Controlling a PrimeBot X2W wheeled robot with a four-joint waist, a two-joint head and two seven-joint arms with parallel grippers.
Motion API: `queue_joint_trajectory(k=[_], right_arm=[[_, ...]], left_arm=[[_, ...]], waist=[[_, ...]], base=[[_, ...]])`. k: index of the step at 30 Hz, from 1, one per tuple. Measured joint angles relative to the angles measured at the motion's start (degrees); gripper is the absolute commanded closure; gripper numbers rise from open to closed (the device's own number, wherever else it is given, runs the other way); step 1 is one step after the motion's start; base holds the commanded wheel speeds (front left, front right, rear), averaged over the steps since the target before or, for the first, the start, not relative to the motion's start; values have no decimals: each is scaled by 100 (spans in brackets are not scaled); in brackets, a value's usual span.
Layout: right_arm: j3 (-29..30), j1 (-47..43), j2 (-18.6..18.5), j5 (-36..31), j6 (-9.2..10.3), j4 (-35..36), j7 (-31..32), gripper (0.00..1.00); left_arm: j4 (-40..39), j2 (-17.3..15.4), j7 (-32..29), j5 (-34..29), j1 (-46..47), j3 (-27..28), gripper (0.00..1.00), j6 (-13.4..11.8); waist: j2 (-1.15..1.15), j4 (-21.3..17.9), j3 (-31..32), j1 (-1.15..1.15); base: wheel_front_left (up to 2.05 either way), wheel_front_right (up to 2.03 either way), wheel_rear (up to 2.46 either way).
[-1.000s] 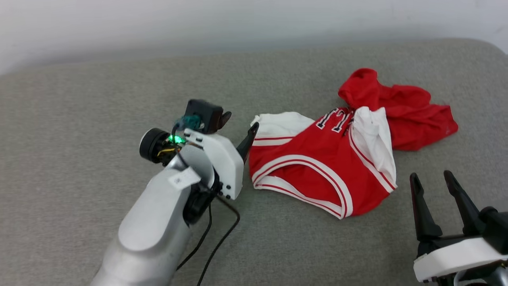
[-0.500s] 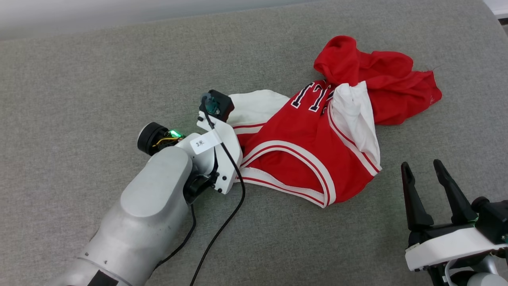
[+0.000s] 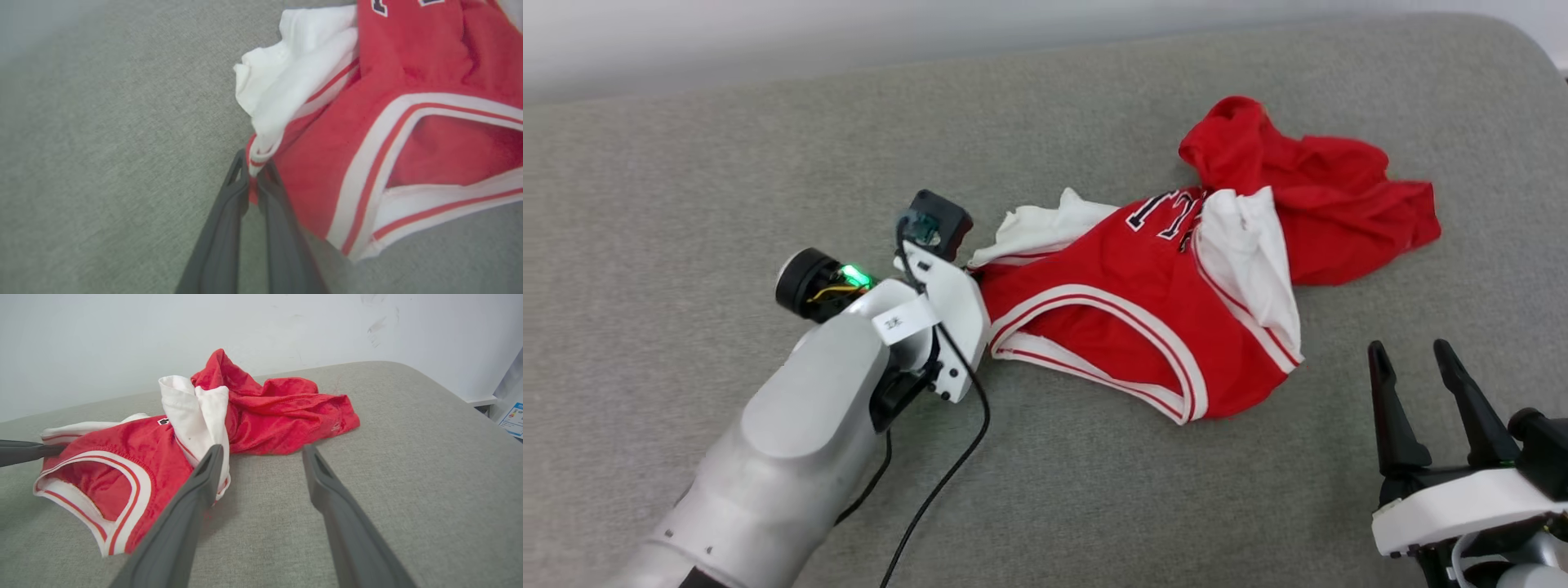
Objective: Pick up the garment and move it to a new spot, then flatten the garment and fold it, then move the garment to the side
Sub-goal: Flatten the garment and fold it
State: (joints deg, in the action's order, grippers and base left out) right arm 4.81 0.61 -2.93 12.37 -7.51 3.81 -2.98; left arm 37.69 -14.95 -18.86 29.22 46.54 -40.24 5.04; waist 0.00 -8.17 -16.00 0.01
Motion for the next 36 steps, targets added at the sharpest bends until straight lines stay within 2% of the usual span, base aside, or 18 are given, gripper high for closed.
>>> queue_joint_trajectory(k=[8, 10, 16, 17, 19, 23, 25, 29, 30, 31, 32, 36], right_arm=[[191, -202, 1, -43, 0, 71, 179, 0], [236, -255, 1, -65, 1, 103, 255, 0], [337, -454, 1, -83, 1, 200, 410, 0], [354, -565, 1, -82, 1, 248, 506, 0], [352, -613, 1, -82, 0, 283, 543, 0], [302, -678, 1, -82, 1, 349, 619, 0], [261, -686, 1, -83, 1, 361, 658, 0], [196, -767, 1, -96, 1, 392, 727, 0], [185, -768, 1, -98, 1, 402, 760, 0], [168, -771, 1, -104, 1, 420, 778, 0], [160, -775, 1, -119, 1, 437, 802, 0], [140, -844, 1, -118, 1, 488, 880, 0]], left_arm=[[-742, -477, 298, 11, -755, 92, 100, -288], [-1044, -616, 331, 25, -1035, 130, 100, -423], [-2065, -1163, 270, 120, -2047, 289, 100, -944], [-2581, -1368, 166, 268, -2680, 369, 100, -1232], [-2844, -1461, 96, 401, -3128, 416, 100, -1429], [-3175, -1458, 88, 704, -3938, 498, 100, -1757], [-3211, -1343, 141, 877, -4222, 539, 100, -1879], [-3162, -1073, 301, 1121, -4618, 549, 100, -1967], [-3122, -1007, 378, 1141, -4662, 557, 87, -1979], [-3093, -953, 461, 1144, -4681, 566, 55, -1985], [-3074, -904, 583, 1148, -4690, 588, 2, -1993], [-3031, -756, 1163, 1069, -4686, 773, 0, -2124]], waist=[[0, 453, 406, 0], [0, 584, 511, -1], [0, 953, 831, -1], [0, 1115, 994, -1], [0, 1208, 1094, -2], [0, 1334, 1234, -2], [0, 1353, 1278, -2], [0, 1334, 1337, -2], [0, 1326, 1354, -2], [0, 1317, 1371, -2], [0, 1311, 1388, -2], [0, 1302, 1500, -2]], base=[[0, 0, 0], [0, 0, 0], [0, 0, 0], [0, 0, 0], [0, 0, 0], [0, 0, 0], [0, 0, 0], [0, 0, 0], [0, 0, 0], [0, 0, 0], [0, 0, 0], [0, 0, 0]])
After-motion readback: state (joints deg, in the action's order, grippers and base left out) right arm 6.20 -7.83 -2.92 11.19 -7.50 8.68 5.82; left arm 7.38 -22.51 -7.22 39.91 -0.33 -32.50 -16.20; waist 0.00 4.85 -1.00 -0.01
